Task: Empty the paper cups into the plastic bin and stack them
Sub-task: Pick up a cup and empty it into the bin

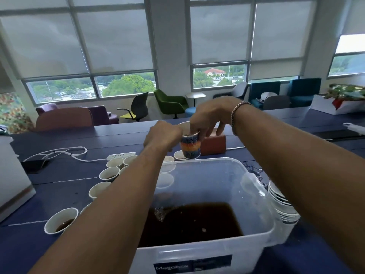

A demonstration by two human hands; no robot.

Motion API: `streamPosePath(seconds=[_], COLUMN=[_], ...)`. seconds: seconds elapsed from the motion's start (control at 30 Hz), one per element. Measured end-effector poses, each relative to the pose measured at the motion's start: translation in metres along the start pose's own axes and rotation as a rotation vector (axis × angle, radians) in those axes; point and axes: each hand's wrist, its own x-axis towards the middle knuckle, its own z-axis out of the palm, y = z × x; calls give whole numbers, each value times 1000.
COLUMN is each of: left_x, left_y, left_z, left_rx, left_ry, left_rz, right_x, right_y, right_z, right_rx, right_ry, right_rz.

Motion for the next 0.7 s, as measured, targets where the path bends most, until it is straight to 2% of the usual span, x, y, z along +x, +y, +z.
streamPosePath(seconds=[0.27,0.4,0.47,0.6,0.7], left_x=[-30,-42,-48,-59,-67], left_y=[20,12,8,5,3], left_z=[-9,-13,-16,-19,-19], left_rx=[-72,-58,-90,-147,-209], left_ry=[-105,-98,-95,-112,-99], left_rz=[80,98,83,78,109], right_x=[-37,-44,-46,-37,-30], right_y=[18,35,41,44,44], right_z=[1,28,48,87,102], right_rx=[149,306,383,665,877], right_ry=[114,252,261,203,290], right_rz=[-30,-69,-67,-189,-263])
